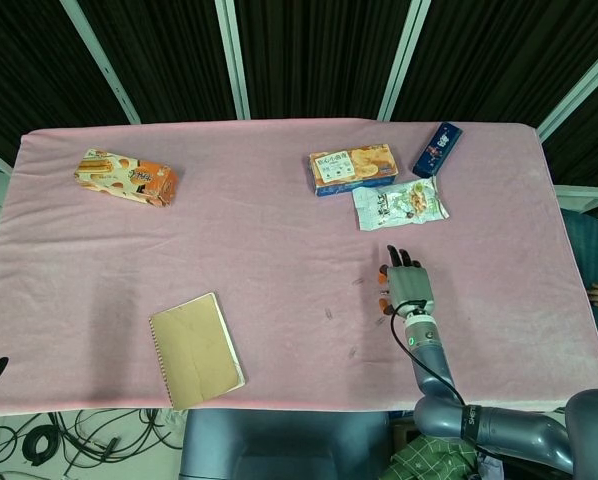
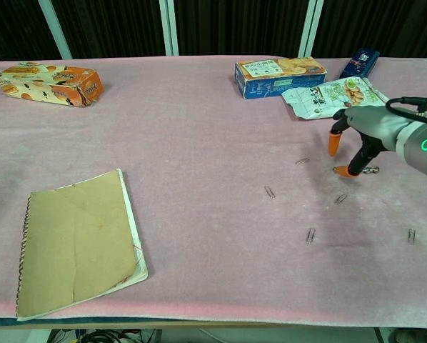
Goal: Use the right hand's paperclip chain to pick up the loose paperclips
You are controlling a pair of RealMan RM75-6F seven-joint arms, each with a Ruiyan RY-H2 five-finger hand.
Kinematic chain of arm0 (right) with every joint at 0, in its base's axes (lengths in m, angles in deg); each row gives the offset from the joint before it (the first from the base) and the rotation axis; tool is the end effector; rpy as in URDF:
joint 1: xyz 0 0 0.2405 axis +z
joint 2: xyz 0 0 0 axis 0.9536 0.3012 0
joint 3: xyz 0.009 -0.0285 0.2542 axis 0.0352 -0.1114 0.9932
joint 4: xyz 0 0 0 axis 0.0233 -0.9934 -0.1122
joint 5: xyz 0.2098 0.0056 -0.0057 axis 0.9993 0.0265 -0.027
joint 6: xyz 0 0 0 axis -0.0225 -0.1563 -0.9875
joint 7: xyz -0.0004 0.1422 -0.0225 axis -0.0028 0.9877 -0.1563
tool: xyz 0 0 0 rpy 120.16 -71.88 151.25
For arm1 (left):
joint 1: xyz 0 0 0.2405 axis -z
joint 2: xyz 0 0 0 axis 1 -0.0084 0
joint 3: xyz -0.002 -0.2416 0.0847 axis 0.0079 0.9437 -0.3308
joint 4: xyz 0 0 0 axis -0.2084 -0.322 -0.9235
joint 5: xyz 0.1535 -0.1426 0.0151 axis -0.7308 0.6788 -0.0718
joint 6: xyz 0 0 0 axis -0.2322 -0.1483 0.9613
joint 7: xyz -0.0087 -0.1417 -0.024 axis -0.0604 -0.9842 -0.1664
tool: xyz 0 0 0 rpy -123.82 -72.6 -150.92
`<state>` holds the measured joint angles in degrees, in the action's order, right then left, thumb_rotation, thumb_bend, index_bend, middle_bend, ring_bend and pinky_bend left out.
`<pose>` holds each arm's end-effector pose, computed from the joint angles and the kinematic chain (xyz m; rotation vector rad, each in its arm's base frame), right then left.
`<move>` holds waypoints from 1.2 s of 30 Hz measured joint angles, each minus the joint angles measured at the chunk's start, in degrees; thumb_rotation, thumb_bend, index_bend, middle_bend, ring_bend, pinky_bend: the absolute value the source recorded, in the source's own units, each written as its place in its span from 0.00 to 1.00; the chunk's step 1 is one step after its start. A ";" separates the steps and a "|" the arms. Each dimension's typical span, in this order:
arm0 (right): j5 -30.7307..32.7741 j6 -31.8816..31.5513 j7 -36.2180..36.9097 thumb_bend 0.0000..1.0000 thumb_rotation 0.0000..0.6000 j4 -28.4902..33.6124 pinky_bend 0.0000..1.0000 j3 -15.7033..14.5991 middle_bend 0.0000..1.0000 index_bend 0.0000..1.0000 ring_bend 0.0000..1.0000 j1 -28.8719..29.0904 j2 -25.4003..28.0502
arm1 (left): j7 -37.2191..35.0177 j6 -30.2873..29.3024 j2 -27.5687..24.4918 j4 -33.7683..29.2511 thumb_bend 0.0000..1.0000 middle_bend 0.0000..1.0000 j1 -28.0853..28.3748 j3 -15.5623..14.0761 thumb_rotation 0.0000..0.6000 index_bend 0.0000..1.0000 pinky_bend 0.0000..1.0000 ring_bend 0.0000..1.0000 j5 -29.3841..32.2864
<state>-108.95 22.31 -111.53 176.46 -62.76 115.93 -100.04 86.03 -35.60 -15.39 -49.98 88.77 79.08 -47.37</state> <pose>-0.1799 -0.3406 -0.0236 1.5702 -1.1091 0.6151 -0.3163 0.1427 0.2000 -1.3052 -0.9503 -0.8328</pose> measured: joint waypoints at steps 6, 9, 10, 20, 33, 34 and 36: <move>-1.41 0.09 1.92 0.26 1.00 -2.21 0.19 -0.15 0.00 0.48 0.01 -0.74 -1.31 | 0.30 0.24 0.03 -0.05 0.22 0.00 0.05 0.03 1.00 0.03 0.00 0.00 0.31; -1.91 0.20 2.64 0.26 1.00 -3.14 0.19 -0.26 0.00 0.48 0.01 -1.14 -1.83 | 0.47 0.39 0.06 -0.09 0.22 0.00 0.13 0.07 1.00 0.03 0.00 0.00 0.45; -2.08 0.31 2.93 0.26 1.00 -3.54 0.19 -0.27 0.00 0.48 0.01 -1.28 -2.04 | 0.54 0.41 0.08 -0.09 0.22 0.00 0.14 0.07 1.00 0.03 0.00 0.00 0.47; -3.51 1.26 4.53 0.27 1.00 -6.14 0.19 0.28 0.00 0.50 0.01 -1.72 -3.54 | 1.11 0.64 0.19 -0.23 0.22 0.00 0.20 0.13 1.00 0.03 0.00 0.00 0.86; -4.22 2.58 5.07 0.27 1.00 -7.97 0.19 0.64 0.00 0.52 0.01 -2.19 -4.59 | 1.54 0.89 0.30 -0.29 0.22 0.00 0.32 0.25 1.00 0.03 0.00 0.00 1.28; -4.26 2.63 5.02 0.28 1.00 -8.06 0.19 0.64 0.00 0.53 0.01 -2.20 -4.63 | 1.54 0.88 0.30 -0.29 0.22 0.00 0.32 0.27 1.00 0.03 0.00 0.00 1.33; -4.36 2.73 4.88 0.29 1.00 -8.28 0.19 0.65 0.00 0.53 0.01 -2.21 -4.75 | 1.51 0.87 0.28 -0.30 0.22 0.00 0.30 0.29 1.00 0.03 0.00 0.00 1.40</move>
<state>-113.31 25.04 -106.65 168.19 -62.10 113.72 -104.79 87.54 -34.73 -15.11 -50.28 89.07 79.37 -45.97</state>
